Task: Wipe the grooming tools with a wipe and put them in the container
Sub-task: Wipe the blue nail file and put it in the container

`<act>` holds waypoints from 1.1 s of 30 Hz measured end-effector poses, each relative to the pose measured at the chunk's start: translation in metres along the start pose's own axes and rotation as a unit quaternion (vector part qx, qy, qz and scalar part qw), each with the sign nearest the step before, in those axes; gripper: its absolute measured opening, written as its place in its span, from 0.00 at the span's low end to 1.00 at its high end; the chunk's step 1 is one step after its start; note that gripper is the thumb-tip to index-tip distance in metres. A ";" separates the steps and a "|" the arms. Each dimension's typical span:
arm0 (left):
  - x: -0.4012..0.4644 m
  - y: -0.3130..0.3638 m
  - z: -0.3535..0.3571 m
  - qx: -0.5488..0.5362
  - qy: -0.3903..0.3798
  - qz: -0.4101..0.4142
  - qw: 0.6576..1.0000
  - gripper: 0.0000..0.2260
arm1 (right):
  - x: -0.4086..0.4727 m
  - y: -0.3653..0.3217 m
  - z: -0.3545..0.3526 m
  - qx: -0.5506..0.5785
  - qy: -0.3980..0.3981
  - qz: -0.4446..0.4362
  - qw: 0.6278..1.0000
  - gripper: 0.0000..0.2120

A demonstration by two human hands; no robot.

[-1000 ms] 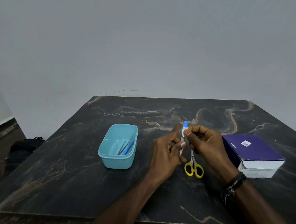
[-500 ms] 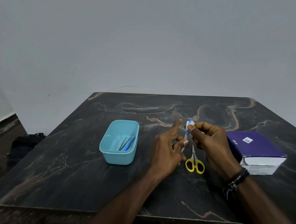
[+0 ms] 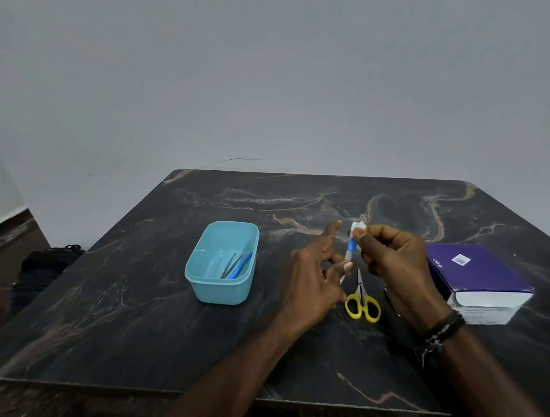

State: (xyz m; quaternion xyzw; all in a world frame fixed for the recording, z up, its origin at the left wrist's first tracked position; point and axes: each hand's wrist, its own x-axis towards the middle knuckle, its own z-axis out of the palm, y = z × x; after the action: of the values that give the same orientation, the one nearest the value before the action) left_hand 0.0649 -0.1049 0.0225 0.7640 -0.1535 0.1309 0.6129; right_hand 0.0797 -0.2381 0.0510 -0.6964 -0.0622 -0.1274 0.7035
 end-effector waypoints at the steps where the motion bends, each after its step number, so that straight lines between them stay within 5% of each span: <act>1: 0.000 0.000 0.000 0.002 0.000 0.000 1.000 0.31 | 0.000 0.000 -0.001 -0.002 -0.004 0.002 1.000 0.05; 8: 0.002 -0.001 -0.005 -0.012 0.029 0.000 1.000 0.31 | -0.005 -0.001 0.006 -0.048 -0.097 0.017 0.994 0.09; 15: -0.001 -0.001 -0.001 0.009 -0.012 0.000 1.000 0.33 | -0.001 -0.001 0.001 0.008 0.000 0.015 1.000 0.06; 23: 0.002 -0.001 -0.007 -0.006 0.025 -0.006 1.000 0.29 | -0.005 0.001 0.005 -0.035 -0.100 0.040 0.994 0.11; 29: 0.000 -0.002 -0.003 0.046 -0.013 -0.001 0.999 0.29 | 0.001 0.003 -0.001 0.007 0.008 0.023 1.000 0.07; 33: 0.002 -0.005 -0.004 0.062 0.002 0.019 0.998 0.28 | 0.003 0.007 -0.003 -0.005 -0.023 0.043 0.999 0.08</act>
State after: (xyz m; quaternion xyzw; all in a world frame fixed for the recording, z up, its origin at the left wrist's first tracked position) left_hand 0.0687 -0.1001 0.0193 0.7971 -0.1580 0.1530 0.5624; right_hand 0.0840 -0.2416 0.0449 -0.7049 -0.0479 -0.0815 0.7029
